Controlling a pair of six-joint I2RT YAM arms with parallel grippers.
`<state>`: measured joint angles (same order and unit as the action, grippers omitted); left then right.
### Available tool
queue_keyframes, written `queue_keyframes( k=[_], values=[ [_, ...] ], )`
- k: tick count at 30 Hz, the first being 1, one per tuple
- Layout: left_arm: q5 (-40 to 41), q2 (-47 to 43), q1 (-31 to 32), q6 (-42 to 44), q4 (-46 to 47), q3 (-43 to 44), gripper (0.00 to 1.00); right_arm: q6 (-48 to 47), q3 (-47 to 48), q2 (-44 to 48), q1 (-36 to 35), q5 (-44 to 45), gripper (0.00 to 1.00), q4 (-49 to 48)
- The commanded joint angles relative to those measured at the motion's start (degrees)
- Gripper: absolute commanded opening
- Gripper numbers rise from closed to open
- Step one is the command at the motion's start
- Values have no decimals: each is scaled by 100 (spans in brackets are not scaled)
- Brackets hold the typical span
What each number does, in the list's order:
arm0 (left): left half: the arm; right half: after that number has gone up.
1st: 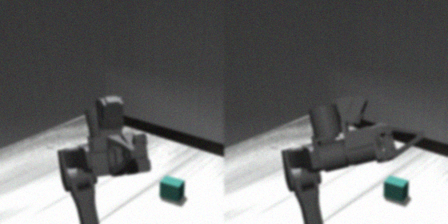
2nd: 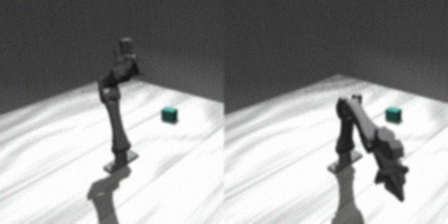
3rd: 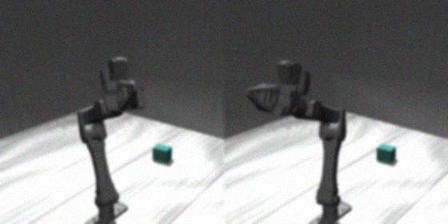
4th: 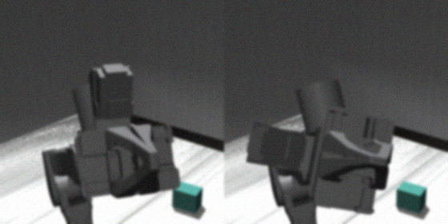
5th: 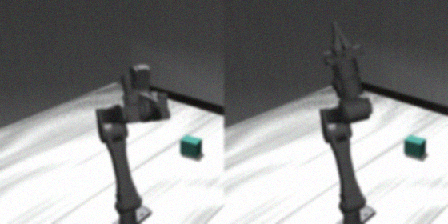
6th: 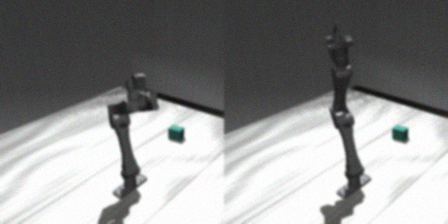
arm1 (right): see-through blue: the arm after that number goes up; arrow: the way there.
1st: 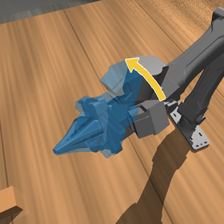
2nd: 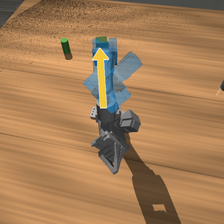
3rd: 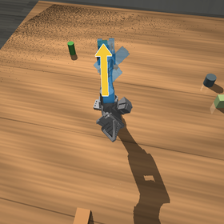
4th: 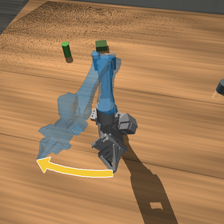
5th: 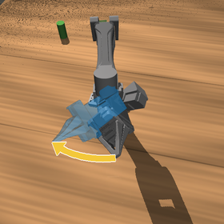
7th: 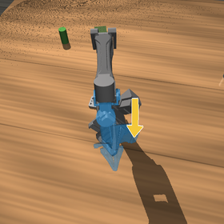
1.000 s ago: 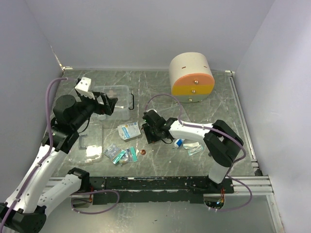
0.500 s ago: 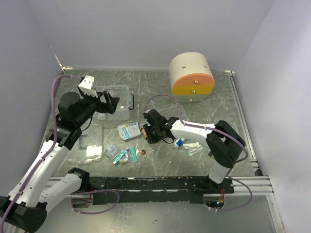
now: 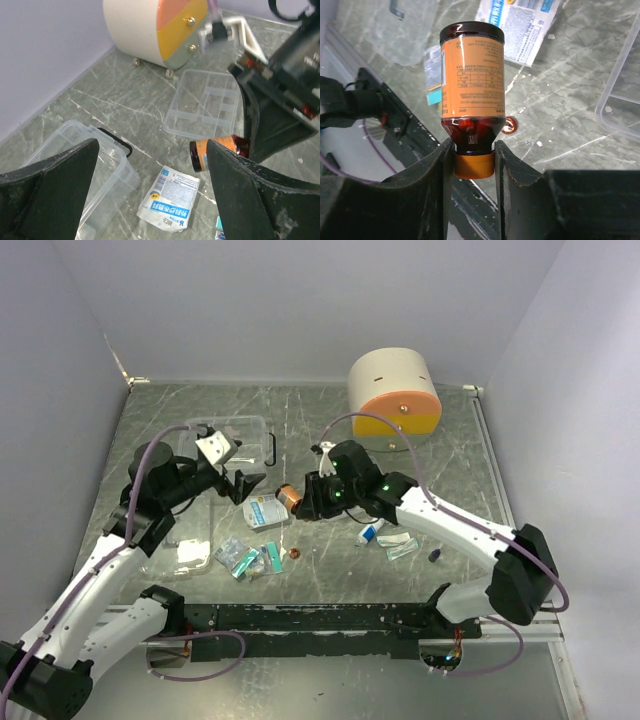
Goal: Organize the medicine kit
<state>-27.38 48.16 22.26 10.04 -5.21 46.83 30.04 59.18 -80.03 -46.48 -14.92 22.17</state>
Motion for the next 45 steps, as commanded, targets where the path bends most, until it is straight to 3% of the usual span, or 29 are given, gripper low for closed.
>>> queue_keyframes(
  k=[1, 6, 9, 13, 17, 25, 33, 41, 45],
  values=[
    [-429, 80, 236, 790, 204, -138, 99, 213, 57, 432, 149, -471, 4, -135],
    [41, 377, 1169, 1654, -319, -81, 99, 118, -68, 653, 303, -955, 4, -83],
    [1128, 527, 2352, 2307, -648, -72, 97, 18, 100, 656, 371, -1149, 4, 264],
    [2362, 489, 3171, 2976, -658, -285, 98, -108, 276, 738, 404, -1316, 4, 560],
    [2842, 440, 3485, 3430, -674, -394, 100, -266, 306, 713, 462, -1375, 4, 768],
    [3579, 1149, 4106, 3877, -1194, -80, 100, -395, 320, 654, 470, -1758, 3, 855],
    [3542, 1304, 4394, 3933, -1083, -143, 99, -246, 201, 681, 465, -1933, 3, 699],
    [3356, 1244, 4392, 3916, -1214, -98, 62, -75, 260, 647, 489, -2165, 3, 663],
    [3351, 1191, 4393, 3849, -1073, -179, 49, 82, 289, 680, 499, -2200, 2, 610]
  ],
)
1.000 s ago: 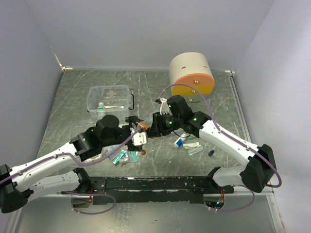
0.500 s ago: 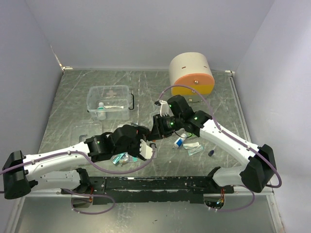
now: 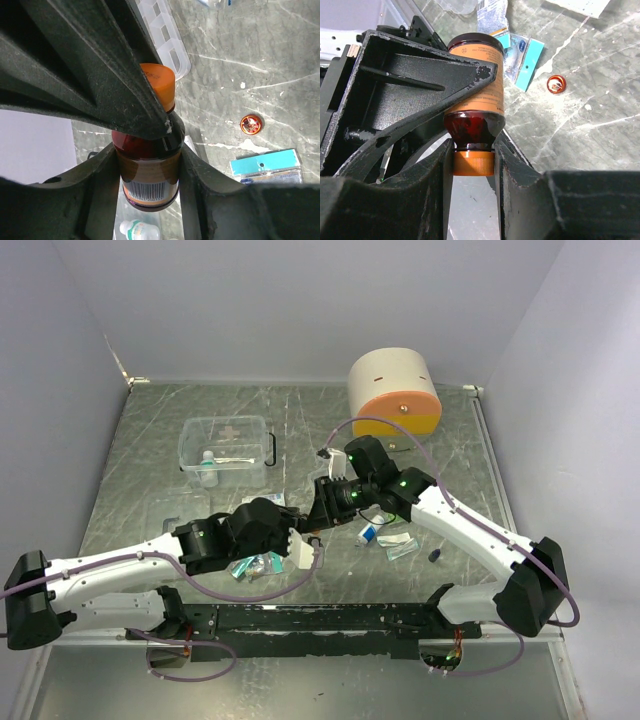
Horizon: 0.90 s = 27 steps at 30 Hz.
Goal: Organize the medicine kit
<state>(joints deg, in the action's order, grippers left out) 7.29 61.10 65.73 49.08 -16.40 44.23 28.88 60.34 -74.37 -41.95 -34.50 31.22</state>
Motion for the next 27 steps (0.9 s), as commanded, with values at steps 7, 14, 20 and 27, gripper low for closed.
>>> queue_keyframes(
  k=[7, 14, 20, 27],
  values=[
    [-37, -189, 45, -284, 212, -21, 42, 321, 86, 245, 250, -152, 12, -331],
    [177, -53, -85, -1224, 133, 196, 43, 437, -121, 860, 357, 781, 50, -614],
    [-184, -118, -820, -1995, 111, 358, 41, 659, -539, 1826, 393, 1971, 52, -1200],
    [-308, -190, -1920, -3060, 251, 751, 45, 806, -799, 2377, 398, 2885, 53, -1478]
  ],
)
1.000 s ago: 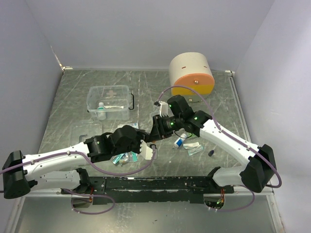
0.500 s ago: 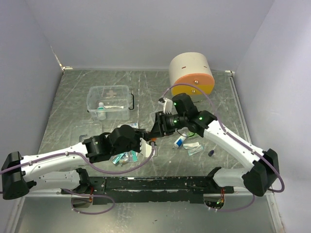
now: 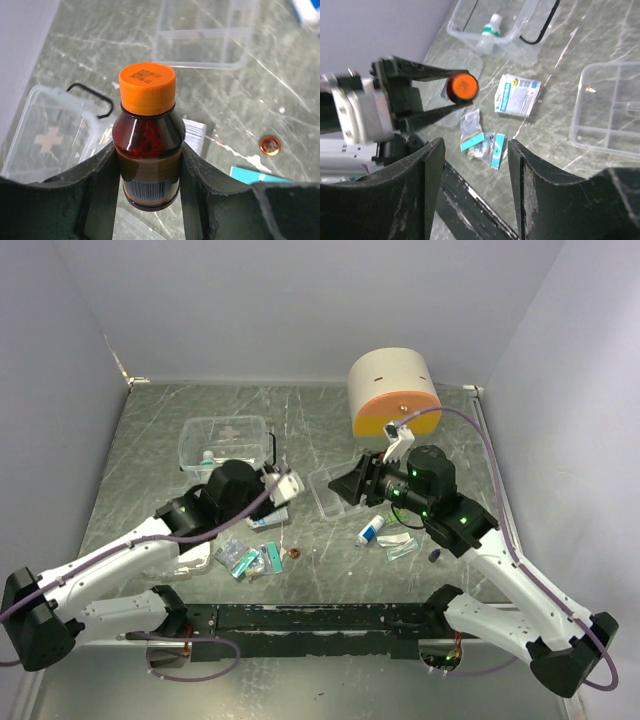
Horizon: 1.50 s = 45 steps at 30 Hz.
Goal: Organize the medicine kit
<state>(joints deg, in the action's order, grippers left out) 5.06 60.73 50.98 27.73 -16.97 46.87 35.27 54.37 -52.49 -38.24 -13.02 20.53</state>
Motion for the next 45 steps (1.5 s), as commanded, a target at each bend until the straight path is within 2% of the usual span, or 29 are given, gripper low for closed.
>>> queue_keyframes(
  k=[1, 9, 14, 16, 20, 23, 31, 39, 45],
  values=[
    [174, -56, -568, -1296, 281, 620, 47, 205, -294, 232, 27, 807, 53, -482],
    [1150, 1562, -1597, -3112, -1305, 2454, 45, 348, -506, 167, 22, 1083, 53, -698],
    [1286, 2326, -2316, -4112, -1904, 3231, 34, 353, -547, 71, 26, 1119, 53, -726],
    [1235, 2588, -2634, -4354, -2049, 3443, 33, 401, -606, 99, 27, 1151, 53, -746],
    [1226, 2927, -2938, -4539, -2112, 3535, 30, 500, -788, 219, 25, 1118, 52, -892],
    [848, 3254, -3132, -4549, -2198, 3661, 32, 534, -859, 241, 20, 1133, 52, -940],
    [602, 3937, -3295, -4633, -2324, 3776, 30, 525, -906, 148, 27, 1158, 53, -956],
    [1028, 4474, -3348, -4712, -2419, 3834, 29, 554, -975, 38, 27, 1096, 53, -1016],
    [929, 4852, -3367, -4697, -2478, 3952, 28, 548, -1052, -9, 25, 1040, 52, -1080]
  ],
)
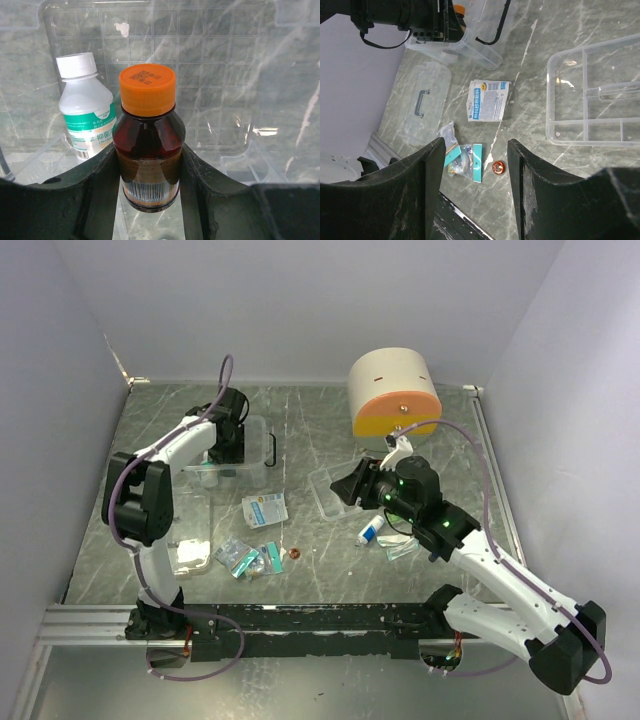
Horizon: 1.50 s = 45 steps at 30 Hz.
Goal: Organize the medicine kit
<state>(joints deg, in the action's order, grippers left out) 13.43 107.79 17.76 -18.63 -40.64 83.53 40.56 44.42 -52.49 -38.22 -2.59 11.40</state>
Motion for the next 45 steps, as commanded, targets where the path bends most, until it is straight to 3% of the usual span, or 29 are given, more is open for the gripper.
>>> queue_keyframes(
  k=[1, 9, 18, 28, 45],
  values=[
    [158, 182, -51, -54, -136, 313, 28, 7, -61, -9, 20, 9, 52, -159],
    [599, 419, -121, -50, -285, 235, 30, -32, -137, 52, 29, 179, 52, -136],
    [211, 520, -237, -31, -111, 73, 32, -26, -143, 0, 18, 110, 52, -191],
    [840, 583, -247, -16, -342, 164, 34, -73, -173, 62, 21, 132, 53, -157],
    [442, 788, -248, 272, -534, 269, 46, -82, -173, 98, 25, 136, 53, -165]
  ],
)
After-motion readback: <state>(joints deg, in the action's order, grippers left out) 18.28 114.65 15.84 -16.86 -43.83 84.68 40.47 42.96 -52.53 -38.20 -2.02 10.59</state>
